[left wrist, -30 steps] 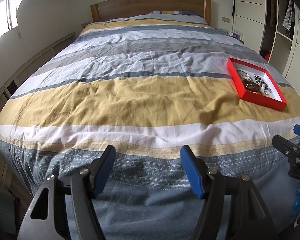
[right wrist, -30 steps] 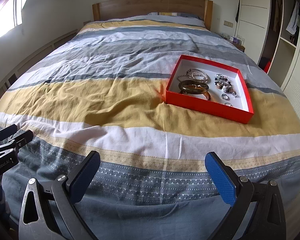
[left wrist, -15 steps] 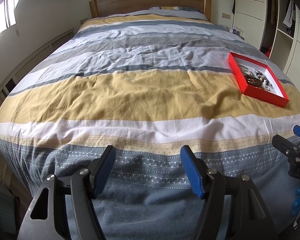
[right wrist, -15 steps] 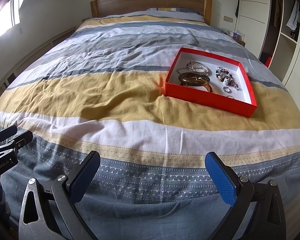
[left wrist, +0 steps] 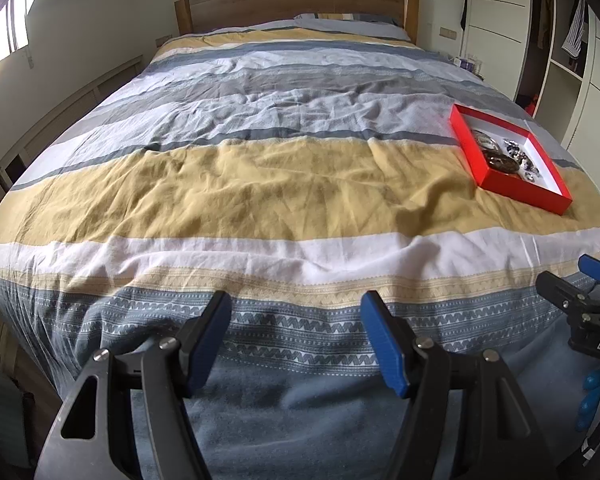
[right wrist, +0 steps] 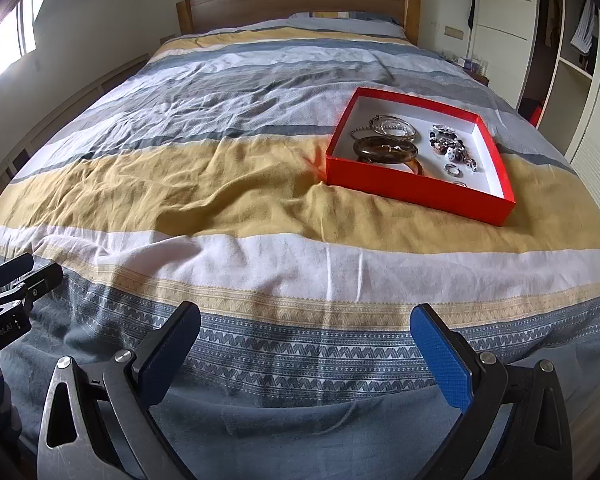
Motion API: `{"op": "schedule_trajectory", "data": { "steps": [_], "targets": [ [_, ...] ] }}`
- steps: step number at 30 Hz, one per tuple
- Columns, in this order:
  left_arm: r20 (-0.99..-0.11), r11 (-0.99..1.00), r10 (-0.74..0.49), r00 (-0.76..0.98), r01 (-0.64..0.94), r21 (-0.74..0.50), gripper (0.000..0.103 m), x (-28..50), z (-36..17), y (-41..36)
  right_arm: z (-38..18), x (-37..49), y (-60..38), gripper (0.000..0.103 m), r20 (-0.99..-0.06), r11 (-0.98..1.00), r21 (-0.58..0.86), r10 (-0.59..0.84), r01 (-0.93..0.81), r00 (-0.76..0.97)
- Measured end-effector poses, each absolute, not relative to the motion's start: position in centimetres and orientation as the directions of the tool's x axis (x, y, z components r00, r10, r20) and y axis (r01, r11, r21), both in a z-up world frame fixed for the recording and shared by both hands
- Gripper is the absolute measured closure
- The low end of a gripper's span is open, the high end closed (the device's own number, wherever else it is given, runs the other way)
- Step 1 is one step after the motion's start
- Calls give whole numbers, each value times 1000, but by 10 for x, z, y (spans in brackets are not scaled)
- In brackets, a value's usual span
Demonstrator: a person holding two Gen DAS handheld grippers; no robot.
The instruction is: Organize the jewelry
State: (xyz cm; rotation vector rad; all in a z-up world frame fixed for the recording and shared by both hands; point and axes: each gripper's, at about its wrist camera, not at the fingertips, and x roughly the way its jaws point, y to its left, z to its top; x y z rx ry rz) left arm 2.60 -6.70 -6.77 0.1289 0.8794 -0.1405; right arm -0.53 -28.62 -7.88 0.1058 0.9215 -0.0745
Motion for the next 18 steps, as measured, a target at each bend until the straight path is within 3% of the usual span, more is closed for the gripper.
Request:
{"op": "schedule_trajectory", "data": {
  "steps": [18],
  "targets": [
    [-735, 984, -69, 674, 169, 62, 38, 20, -59, -68, -83, -6, -289, 1, -801, 991, 67, -16, 116, 598]
  ]
}}
